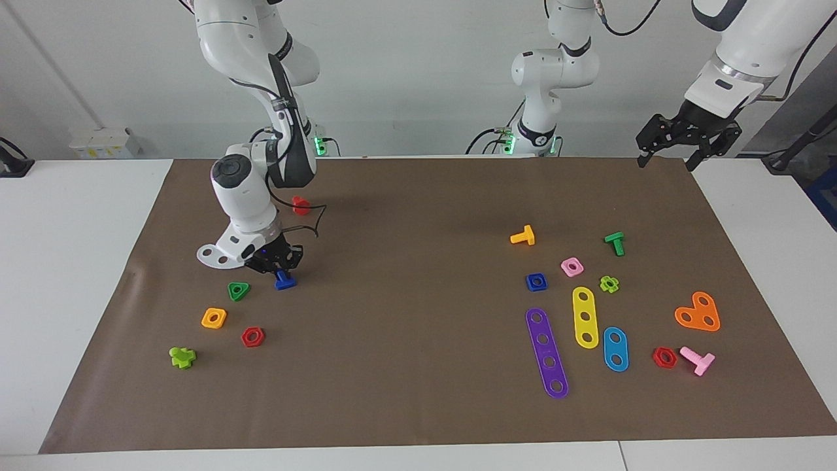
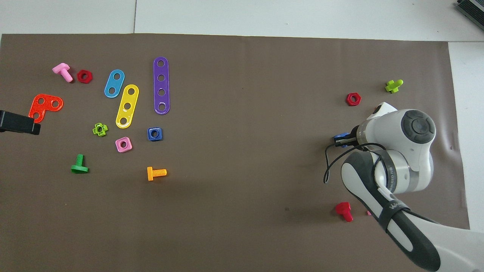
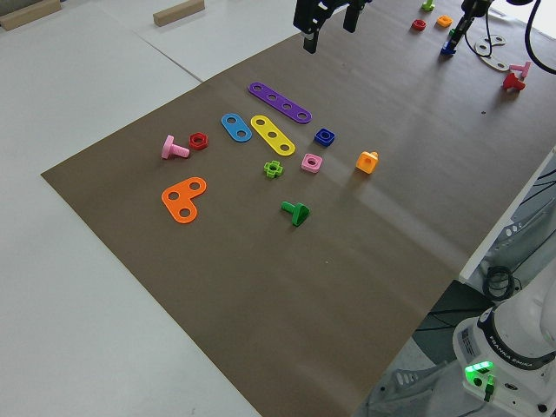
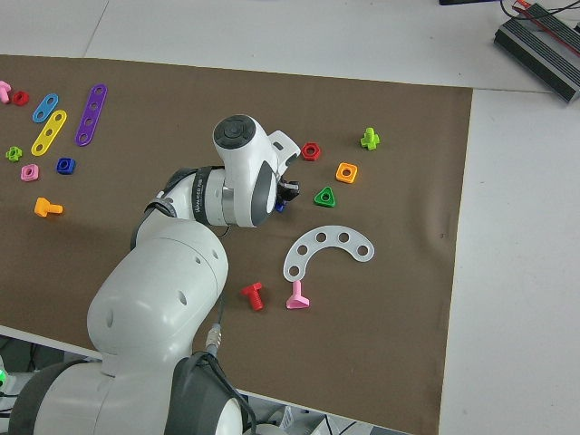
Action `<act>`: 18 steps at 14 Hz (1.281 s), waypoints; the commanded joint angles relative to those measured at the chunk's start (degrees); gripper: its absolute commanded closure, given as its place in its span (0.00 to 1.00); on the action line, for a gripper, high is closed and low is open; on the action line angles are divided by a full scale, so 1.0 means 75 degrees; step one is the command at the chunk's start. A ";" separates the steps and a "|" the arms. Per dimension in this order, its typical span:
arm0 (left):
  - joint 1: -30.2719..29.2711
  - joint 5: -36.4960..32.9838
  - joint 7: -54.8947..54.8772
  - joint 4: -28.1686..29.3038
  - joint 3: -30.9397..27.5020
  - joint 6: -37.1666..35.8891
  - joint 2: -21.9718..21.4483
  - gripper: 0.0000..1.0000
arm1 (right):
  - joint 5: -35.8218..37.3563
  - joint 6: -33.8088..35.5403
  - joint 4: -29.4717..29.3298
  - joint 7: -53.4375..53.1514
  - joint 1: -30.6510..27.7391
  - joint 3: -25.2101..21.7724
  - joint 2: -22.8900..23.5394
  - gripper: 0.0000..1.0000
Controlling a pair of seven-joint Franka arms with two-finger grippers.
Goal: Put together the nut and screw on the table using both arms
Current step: 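Carry the blue screw toward the middle of the mat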
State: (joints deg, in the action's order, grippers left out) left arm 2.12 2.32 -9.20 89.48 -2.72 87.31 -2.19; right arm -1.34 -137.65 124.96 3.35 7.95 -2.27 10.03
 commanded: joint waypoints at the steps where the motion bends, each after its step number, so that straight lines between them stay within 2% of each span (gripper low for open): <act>1: -0.0037 0.0030 0.0066 0.0093 0.0011 -0.0064 -0.0106 0.00 | -0.0138 0.1182 -0.0884 -0.0677 0.0006 0.0022 -0.0247 1.00; 6: -0.0037 0.0030 0.0066 0.0093 0.0011 -0.0064 -0.0106 0.00 | -0.0126 0.2613 -0.2257 -0.2038 0.0649 0.0034 -0.0247 1.00; 10: -0.0037 0.0030 0.0066 0.0093 0.0011 -0.0064 -0.0106 0.00 | -0.0138 0.2499 -0.2515 -0.2882 0.1726 0.0034 -0.0107 1.00; 14: -0.0037 0.0030 0.0066 0.0093 0.0011 -0.0064 -0.0106 0.00 | -0.0150 0.2487 -0.3885 -0.4335 0.2851 0.0034 0.1098 1.00; 18: -0.0037 0.0030 0.0066 0.0093 0.0011 -0.0064 -0.0106 0.00 | -0.0057 0.2171 -0.4087 -0.5015 0.3555 0.0034 0.1697 1.00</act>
State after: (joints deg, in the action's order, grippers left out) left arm 2.12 2.33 -9.19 89.48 -2.72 87.31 -2.19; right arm -1.55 -120.79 96.68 -32.41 33.12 -1.78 19.74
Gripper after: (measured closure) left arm 0.000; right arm 0.806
